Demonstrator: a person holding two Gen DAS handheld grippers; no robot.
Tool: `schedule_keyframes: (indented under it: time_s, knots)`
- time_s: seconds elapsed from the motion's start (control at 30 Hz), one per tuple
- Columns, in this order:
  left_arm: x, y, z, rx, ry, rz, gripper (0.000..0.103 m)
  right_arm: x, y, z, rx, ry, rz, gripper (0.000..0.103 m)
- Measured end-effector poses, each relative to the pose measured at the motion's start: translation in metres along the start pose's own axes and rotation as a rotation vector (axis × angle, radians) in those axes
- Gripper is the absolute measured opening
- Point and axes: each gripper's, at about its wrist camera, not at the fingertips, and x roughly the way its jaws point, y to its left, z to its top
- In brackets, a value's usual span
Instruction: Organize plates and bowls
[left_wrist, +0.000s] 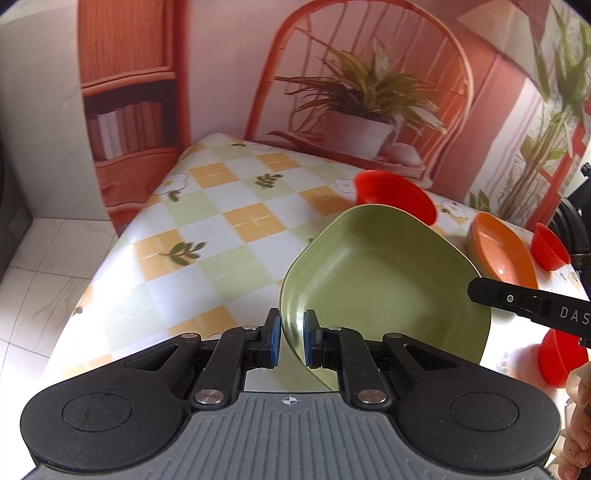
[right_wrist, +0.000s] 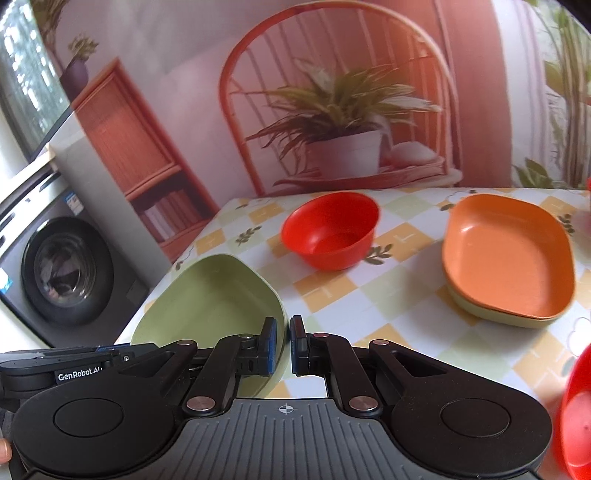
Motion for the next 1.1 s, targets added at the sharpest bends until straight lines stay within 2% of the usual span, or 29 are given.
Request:
schedule_keyframes:
  time_s: [0.33, 0.63, 0.87, 1.1]
  knots:
    - [0.011, -0.074, 0.021, 0.119, -0.003, -0.114, 0.014, -0.041, -0.066, 0.023, 0.044, -0.070, -0.095, 0.007]
    - [0.030, -0.135, 0.033, 0.207, -0.003, -0.196, 0.014, -0.072, -0.126, 0.047, 0.041, -0.097, -0.194, 0.007]
    - [0.050, -0.173, 0.048, 0.226, 0.010, -0.253, 0.015, -0.076, -0.161, 0.073, -0.035, -0.087, -0.265, 0.007]
    - [0.071, -0.198, 0.052, 0.230, 0.023, -0.283, 0.017, -0.061, -0.195, 0.097, -0.033, -0.075, -0.278, 0.007]
